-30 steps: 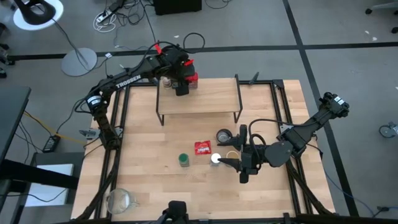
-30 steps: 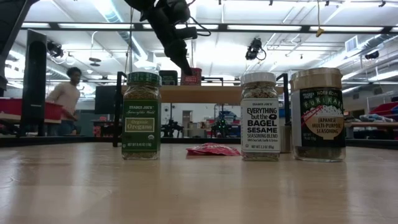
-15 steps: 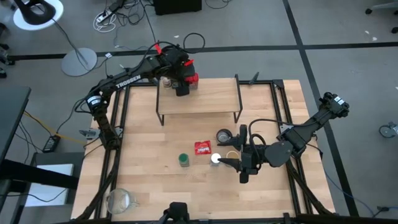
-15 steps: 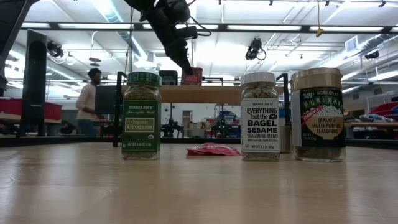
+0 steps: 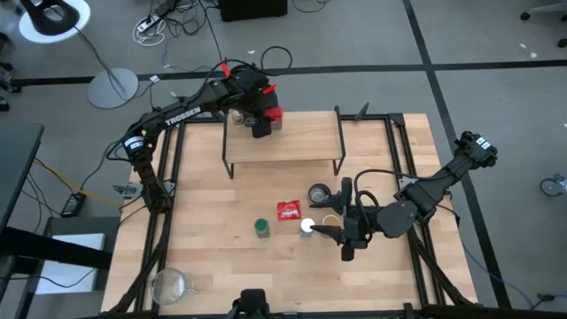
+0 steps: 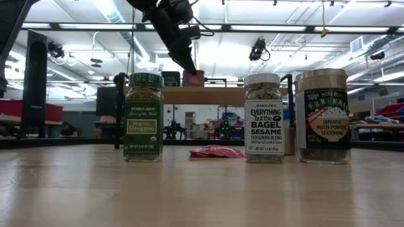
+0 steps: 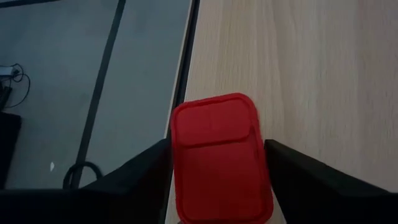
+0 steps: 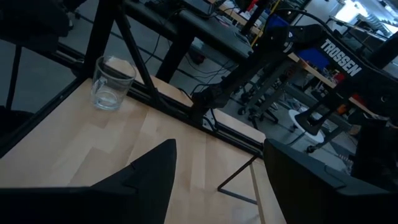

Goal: Shelf spices
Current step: Put the red seasoning can on the shelf

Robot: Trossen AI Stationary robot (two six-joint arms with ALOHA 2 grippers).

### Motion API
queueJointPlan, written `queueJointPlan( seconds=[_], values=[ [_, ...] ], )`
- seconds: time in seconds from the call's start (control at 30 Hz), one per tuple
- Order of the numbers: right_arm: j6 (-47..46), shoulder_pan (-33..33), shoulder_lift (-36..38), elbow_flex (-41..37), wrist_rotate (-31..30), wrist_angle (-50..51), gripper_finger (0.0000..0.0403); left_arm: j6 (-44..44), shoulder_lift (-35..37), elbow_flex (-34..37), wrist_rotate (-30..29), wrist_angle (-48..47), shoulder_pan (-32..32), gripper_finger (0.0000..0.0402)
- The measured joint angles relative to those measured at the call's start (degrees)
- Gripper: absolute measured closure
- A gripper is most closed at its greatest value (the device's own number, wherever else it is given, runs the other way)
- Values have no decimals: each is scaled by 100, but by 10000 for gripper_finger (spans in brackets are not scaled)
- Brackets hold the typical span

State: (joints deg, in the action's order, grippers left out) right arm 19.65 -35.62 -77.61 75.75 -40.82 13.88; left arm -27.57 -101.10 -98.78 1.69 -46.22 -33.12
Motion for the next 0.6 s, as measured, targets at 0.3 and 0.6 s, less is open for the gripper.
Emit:
queueJointPlan(
  seconds=[0.3, 0.6],
  values=[
    [1, 0, 1, 0, 1, 1, 163, -26, 0, 0, -227, 36, 14, 129],
    [1, 0, 1, 0, 0, 3, 163, -28, 31, 0, -85, 342, 180, 140]
  ],
)
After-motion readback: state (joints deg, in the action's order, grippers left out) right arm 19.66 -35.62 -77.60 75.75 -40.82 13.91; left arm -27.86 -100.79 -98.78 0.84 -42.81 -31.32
